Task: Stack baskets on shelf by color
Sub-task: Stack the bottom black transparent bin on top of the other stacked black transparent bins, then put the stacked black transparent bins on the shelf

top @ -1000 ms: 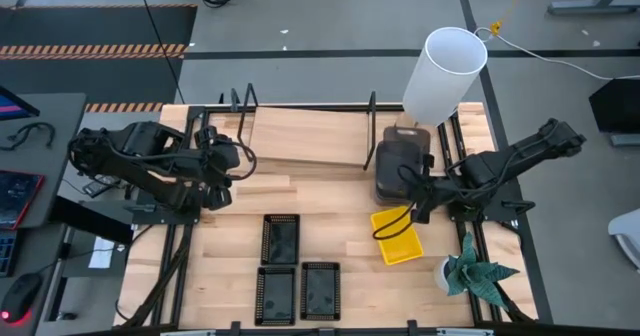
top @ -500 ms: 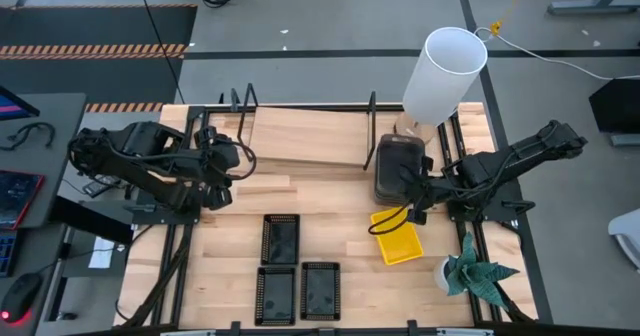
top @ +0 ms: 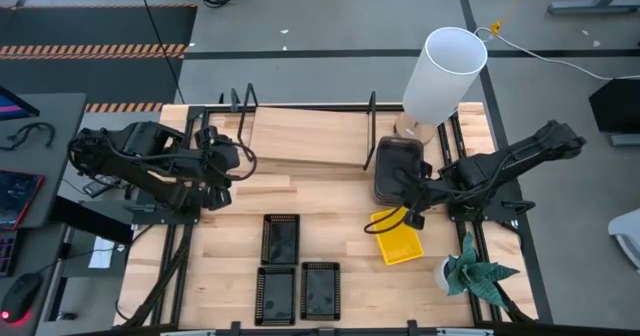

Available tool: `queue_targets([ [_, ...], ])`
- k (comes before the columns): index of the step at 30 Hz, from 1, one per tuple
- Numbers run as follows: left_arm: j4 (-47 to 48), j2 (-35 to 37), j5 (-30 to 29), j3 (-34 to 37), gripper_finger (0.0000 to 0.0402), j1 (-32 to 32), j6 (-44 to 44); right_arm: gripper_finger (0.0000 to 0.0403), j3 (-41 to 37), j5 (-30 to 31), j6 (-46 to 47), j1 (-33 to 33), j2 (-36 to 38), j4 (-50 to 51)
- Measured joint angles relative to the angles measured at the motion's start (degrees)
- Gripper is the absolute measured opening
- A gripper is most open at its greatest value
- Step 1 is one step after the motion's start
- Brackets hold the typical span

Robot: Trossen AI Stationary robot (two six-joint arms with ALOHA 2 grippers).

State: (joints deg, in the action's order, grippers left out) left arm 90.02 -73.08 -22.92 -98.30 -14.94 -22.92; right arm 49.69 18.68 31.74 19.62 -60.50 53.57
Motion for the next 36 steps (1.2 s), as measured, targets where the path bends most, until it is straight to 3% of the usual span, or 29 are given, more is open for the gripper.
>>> queue_targets([
  [13, 0.0, 0.0, 0.0, 0.0, 0.0172, 0.0, 4.1, 0.0095, 7.9, -0.4, -6.0, -3.8, -12.7, 4.3],
  [26, 0.0, 0.0, 0.0, 0.0, 0.0172, -0.2, 1.3, 0.0172, 9.3, -5.8, -7.9, -8.8, -20.0, 5.4],
  [36, 0.0, 0.0, 0.0, 0.0, 0.0172, -0.2, 1.0, 0.0167, 9.3, -8.3, -11.2, -11.7, -27.3, 5.3],
])
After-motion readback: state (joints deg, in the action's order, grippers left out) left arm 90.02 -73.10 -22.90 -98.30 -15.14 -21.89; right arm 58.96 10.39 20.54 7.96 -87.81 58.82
